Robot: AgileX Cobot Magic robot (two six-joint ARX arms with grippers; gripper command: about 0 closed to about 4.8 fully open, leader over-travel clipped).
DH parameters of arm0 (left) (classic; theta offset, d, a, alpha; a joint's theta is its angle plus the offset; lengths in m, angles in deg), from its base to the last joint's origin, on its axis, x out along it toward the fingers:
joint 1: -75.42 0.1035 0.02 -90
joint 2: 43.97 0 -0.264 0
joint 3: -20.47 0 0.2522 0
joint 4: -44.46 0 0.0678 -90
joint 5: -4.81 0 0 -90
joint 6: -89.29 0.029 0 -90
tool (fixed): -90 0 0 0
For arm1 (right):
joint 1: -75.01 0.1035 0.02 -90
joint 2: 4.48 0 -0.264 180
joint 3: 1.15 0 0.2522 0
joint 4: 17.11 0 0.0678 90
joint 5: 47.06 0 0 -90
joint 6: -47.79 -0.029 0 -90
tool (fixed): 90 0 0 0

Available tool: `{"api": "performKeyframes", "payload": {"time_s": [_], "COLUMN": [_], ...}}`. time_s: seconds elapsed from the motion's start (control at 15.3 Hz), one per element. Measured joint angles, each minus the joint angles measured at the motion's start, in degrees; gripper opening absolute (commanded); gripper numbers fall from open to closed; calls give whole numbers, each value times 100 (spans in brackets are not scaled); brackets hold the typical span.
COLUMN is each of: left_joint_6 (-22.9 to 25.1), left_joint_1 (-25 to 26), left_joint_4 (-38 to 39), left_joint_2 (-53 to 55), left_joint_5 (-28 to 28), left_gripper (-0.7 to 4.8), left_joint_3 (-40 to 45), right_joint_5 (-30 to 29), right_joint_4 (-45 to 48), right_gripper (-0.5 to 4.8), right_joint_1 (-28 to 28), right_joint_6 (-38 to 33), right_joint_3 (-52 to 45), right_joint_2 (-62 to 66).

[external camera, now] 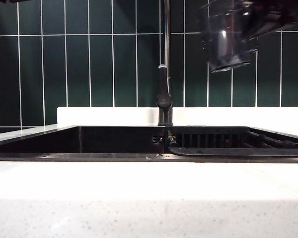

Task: Pick up the mug next to the sink, go to the faucet to get some water, pour the water into the sink, and finally put the mug back to its place.

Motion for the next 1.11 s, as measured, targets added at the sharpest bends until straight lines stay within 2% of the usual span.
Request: {"api": "performKeyframes", "payload": {"time_s": [0.2,0.46,0.72,1.11], "left_joint_6": [105,105,105,105], "left_joint_1": [0,2,2,2], "left_joint_4": [-13,-133,-199,-306], "left_joint_2": [0,2,2,2], "left_joint_5": [-26,-26,-26,-26], "left_gripper": [65,65,65,65], "left_joint_3": [0,0,0,0], "right_joint_5": [-933,-1810,-1899,-1537], "right_joint_4": [155,356,697,1217], "right_gripper": [-2,-2,-2,-2], "right_joint_1": [-811,-1764,-2514,-2804], "right_joint_6": [-17,-107,-258,-278], "right_joint_3": [-125,-284,-533,-990], "right_joint_2": [-98,-98,-98,-94]}}
